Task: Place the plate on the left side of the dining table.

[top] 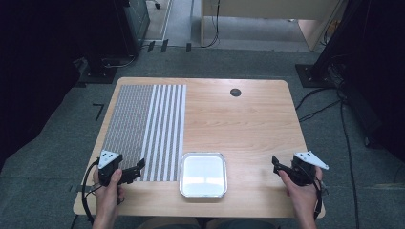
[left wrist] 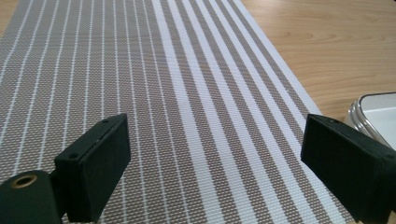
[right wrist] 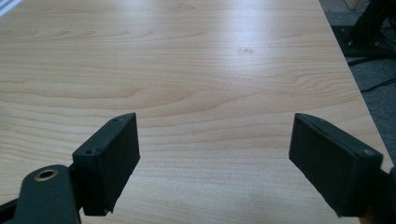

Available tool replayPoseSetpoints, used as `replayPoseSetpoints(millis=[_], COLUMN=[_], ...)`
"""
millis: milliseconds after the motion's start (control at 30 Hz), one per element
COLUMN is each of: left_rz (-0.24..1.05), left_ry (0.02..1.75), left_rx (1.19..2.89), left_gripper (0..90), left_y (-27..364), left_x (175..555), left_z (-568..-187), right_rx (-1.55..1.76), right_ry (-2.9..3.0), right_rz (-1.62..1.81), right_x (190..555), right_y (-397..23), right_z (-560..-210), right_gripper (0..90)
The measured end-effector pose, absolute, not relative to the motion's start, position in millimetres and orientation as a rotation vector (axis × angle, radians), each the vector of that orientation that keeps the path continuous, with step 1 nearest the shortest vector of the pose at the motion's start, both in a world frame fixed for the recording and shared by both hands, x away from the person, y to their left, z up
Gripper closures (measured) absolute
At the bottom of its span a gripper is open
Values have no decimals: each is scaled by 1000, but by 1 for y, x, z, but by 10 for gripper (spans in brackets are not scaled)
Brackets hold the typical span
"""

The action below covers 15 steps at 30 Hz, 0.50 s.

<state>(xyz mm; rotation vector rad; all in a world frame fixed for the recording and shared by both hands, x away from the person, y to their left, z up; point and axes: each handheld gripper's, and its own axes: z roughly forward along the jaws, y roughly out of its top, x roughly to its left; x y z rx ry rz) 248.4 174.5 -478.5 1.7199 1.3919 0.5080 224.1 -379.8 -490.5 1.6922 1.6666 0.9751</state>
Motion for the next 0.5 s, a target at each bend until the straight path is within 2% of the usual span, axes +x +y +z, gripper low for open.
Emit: replayPoseSetpoints(millis=[500], left_rz=[475], left_ry=[1353], left_rx=[1728], left_gripper=[85], left_y=[150], left_x=[247], left_z=[-477], right_rx=[1682], right_ry=[1686], right_rz=[970], right_x=[223], right_y=[-357], right_z=[-484], right_gripper=[169])
